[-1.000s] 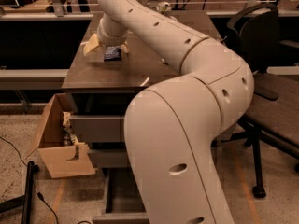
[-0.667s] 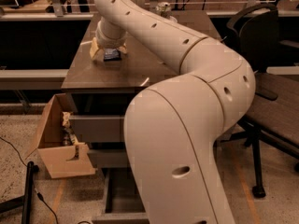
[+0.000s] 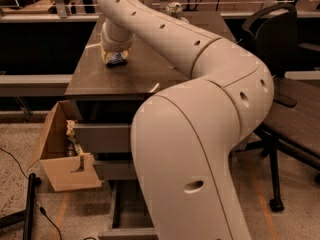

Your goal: Place rxbar blueberry into bottom drawer

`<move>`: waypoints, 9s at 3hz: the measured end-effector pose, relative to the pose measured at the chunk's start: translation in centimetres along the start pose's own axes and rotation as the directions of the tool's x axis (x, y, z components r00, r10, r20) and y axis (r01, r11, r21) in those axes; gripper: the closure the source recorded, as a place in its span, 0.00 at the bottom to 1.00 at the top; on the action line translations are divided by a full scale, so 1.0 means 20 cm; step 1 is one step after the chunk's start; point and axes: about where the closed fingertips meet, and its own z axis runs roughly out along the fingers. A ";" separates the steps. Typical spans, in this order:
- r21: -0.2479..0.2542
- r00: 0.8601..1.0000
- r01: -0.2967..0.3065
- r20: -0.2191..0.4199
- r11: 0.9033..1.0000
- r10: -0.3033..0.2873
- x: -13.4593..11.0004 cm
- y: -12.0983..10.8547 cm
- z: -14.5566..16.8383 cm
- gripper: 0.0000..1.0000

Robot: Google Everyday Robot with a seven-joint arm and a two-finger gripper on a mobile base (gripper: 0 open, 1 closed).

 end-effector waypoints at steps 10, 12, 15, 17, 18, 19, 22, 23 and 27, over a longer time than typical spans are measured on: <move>-0.382 0.973 0.191 -0.048 0.904 -0.226 0.99 0.02 -0.92 1.00; -0.445 0.952 0.150 -0.175 0.883 -0.250 1.50 0.19 -0.88 1.00; -0.381 0.928 0.104 -0.296 0.919 -0.227 1.86 0.20 -0.73 1.00; -0.460 0.962 0.008 -0.238 0.888 -0.132 2.22 0.18 -0.42 1.00; -0.518 0.990 -0.054 -0.142 0.854 -0.024 2.41 0.10 -0.18 1.00; -0.524 0.993 -0.071 0.042 0.848 0.109 2.39 -0.05 0.00 1.00; -0.562 0.958 -0.279 -0.101 0.779 0.270 2.77 -0.20 0.75 1.00; -0.556 0.956 -0.290 -0.128 0.779 0.264 2.82 -0.20 0.79 1.00; -0.476 0.940 -0.332 -0.095 0.814 0.328 2.98 -0.49 1.45 1.00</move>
Offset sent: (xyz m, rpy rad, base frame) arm -0.0705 -0.0621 0.0950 0.0909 -0.0325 0.0917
